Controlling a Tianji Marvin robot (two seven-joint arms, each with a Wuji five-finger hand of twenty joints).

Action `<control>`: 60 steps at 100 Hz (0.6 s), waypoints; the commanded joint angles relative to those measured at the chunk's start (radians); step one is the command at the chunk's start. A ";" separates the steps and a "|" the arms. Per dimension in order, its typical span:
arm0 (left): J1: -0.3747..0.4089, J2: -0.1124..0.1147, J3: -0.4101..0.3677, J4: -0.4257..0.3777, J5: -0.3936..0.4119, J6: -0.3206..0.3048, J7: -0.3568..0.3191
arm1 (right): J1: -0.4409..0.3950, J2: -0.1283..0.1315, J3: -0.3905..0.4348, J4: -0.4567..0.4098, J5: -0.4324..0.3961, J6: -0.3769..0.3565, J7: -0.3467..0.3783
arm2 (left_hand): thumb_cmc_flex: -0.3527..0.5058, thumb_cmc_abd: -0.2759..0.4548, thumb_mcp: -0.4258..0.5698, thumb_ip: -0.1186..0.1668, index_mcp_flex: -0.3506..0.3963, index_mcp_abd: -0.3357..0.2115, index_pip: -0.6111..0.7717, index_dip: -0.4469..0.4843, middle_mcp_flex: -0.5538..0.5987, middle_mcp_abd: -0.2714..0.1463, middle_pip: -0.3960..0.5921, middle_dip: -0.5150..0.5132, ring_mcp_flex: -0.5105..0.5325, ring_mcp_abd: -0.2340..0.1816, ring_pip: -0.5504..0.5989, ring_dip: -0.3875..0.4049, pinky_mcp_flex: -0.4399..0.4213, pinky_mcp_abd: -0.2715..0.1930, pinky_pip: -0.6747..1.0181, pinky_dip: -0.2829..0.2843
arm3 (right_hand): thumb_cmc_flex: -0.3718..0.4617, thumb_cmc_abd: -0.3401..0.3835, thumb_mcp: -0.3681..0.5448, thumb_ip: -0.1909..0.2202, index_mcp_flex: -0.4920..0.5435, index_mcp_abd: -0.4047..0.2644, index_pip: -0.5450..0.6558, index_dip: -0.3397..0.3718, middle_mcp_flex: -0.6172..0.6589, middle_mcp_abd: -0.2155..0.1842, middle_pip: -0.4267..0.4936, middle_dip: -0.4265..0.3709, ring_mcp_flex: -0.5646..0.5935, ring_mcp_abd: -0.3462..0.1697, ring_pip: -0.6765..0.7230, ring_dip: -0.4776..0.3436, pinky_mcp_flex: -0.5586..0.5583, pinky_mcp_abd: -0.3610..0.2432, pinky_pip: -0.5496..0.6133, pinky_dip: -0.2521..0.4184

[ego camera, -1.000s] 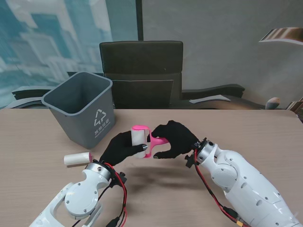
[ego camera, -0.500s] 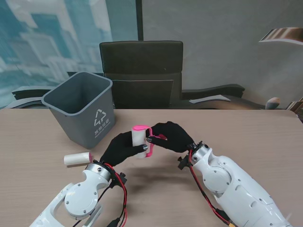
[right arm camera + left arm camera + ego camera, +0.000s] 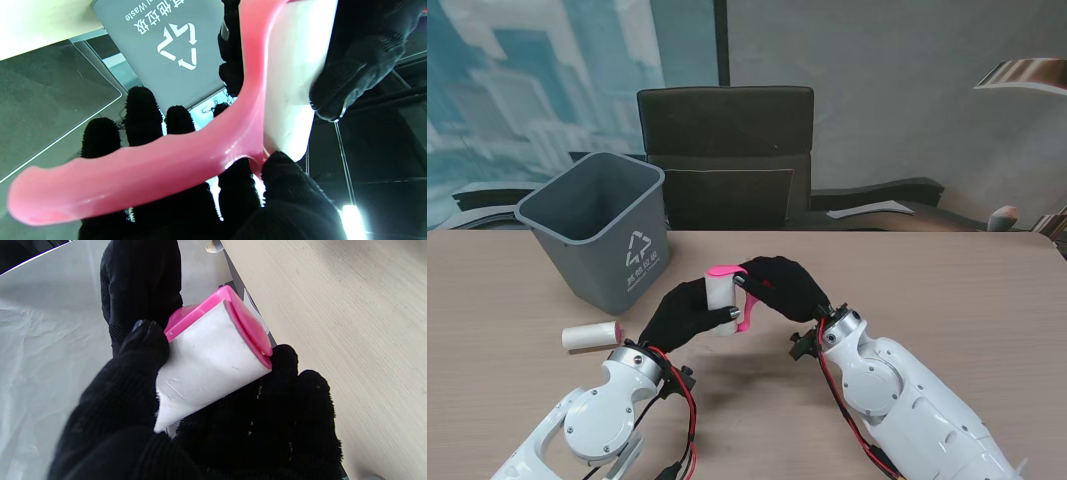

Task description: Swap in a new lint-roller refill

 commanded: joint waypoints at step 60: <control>0.004 -0.007 0.017 -0.012 -0.017 0.007 -0.008 | 0.003 -0.032 -0.028 0.020 -0.072 0.017 -0.139 | 0.258 0.093 0.194 0.070 0.065 -0.175 0.142 -0.004 0.078 -0.059 0.075 0.065 0.042 -0.042 0.089 0.032 0.001 -0.050 0.048 -0.012 | 0.048 -0.459 0.688 0.026 -0.018 -0.010 0.334 -0.197 0.138 0.007 0.083 0.004 0.155 -0.070 0.109 0.028 0.154 -0.003 0.119 -0.008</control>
